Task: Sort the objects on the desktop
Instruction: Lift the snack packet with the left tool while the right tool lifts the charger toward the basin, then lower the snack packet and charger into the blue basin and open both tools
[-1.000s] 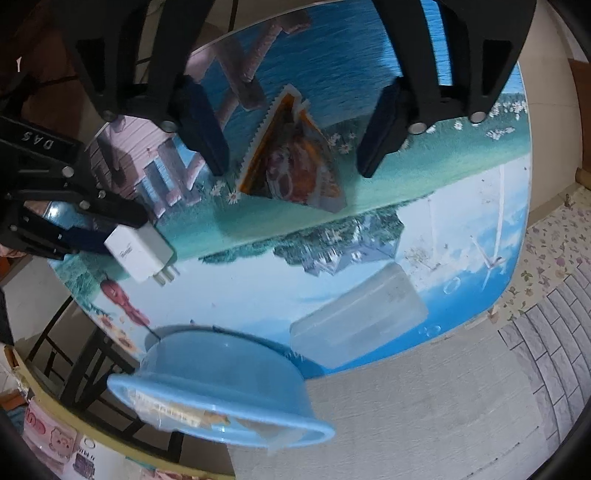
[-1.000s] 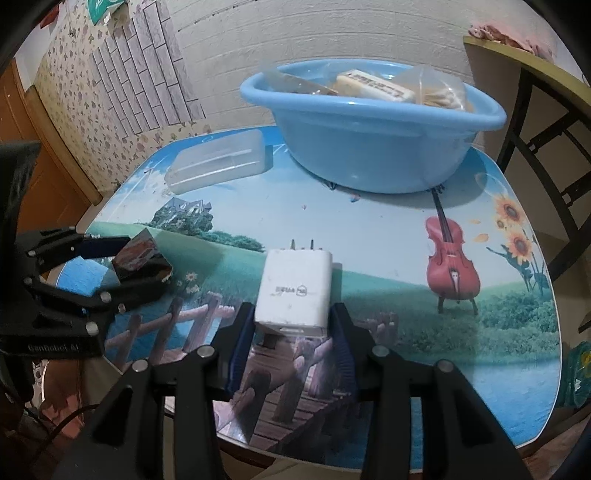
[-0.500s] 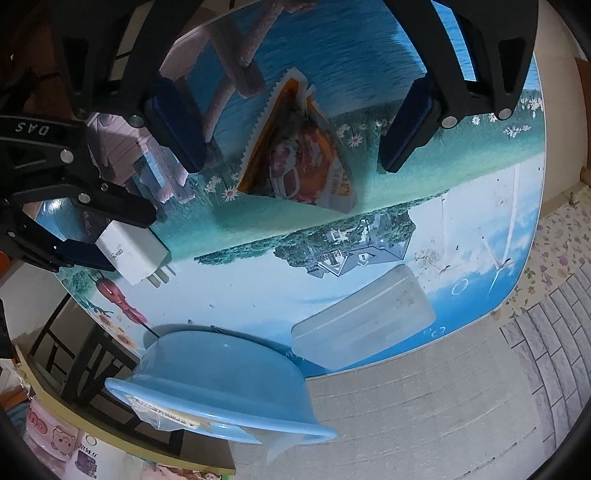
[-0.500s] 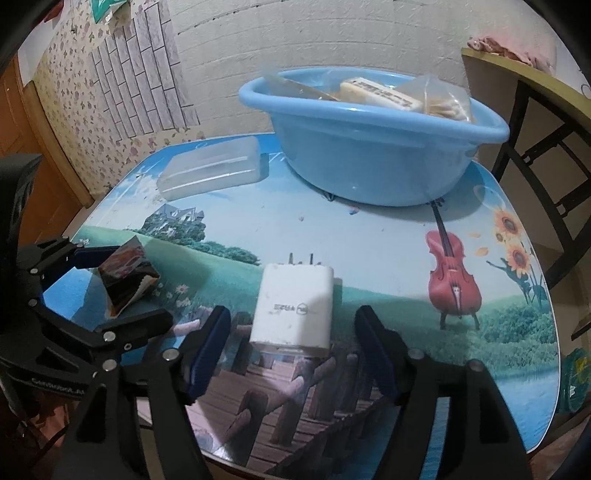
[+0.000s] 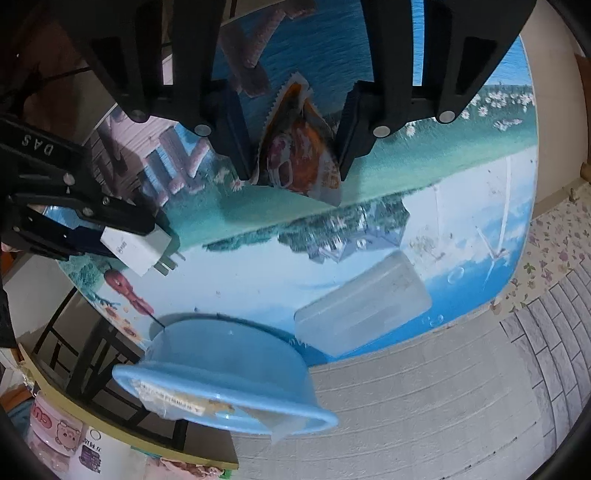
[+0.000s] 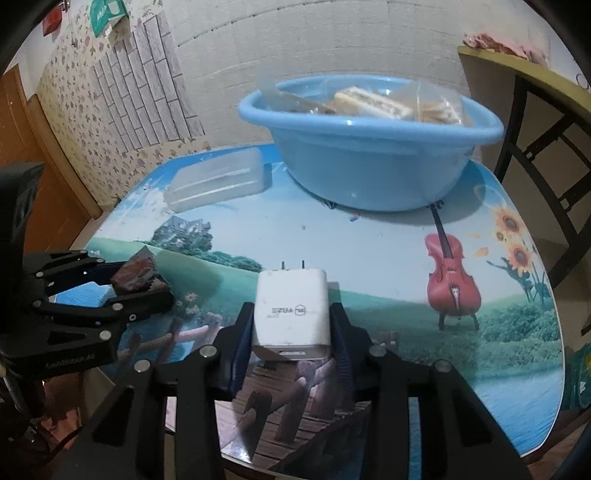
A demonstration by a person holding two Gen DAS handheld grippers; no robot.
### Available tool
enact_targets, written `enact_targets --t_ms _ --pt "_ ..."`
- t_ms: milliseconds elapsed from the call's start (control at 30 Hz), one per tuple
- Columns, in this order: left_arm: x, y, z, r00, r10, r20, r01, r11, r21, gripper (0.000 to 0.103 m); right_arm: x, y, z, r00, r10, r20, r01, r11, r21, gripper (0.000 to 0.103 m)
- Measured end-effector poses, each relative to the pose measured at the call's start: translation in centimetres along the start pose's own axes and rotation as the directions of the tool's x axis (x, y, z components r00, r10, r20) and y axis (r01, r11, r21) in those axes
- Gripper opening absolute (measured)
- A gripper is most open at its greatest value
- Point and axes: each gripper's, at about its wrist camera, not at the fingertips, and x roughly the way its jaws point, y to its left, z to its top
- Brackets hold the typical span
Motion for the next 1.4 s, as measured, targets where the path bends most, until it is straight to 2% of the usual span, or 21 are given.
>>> enact_targets --t_ms 400,733,867,1167,1400 --pt "-6.0 -0.8 4.4 0.985 -0.011 0.171 0.009 1.0 0.009 0.042 -5.1 0.7 2.8 0.985 0.038 0.171 -0.026 0.997 -0.075 0.039" --pt "-5.7 -2.3 8.3 0.981 -0.011 0.192 0.006 1.0 0.029 0.043 -6.5 -1.0 5.9 0.964 0.06 0.259 -0.053 0.998 -0.037 0.039" --pt "-4.9 -3.2 10.0 0.982 -0.01 0.188 0.001 0.999 0.051 0.043 -5.8 -2.8 7.1 0.963 0.08 0.257 -0.085 0.996 0.008 0.039" --pt "-3.0 -4.8 14.2 0.975 -0.036 0.219 0.023 0.998 0.065 0.043 -4.3 -6.7 9.2 0.959 0.063 0.277 -0.079 0.996 0.049 0.039" --pt "-0.9 -6.2 16.2 0.981 -0.032 0.194 0.013 0.995 0.101 0.043 -2.2 -8.9 9.8 0.962 0.078 0.263 -0.101 0.992 0.075 0.039"
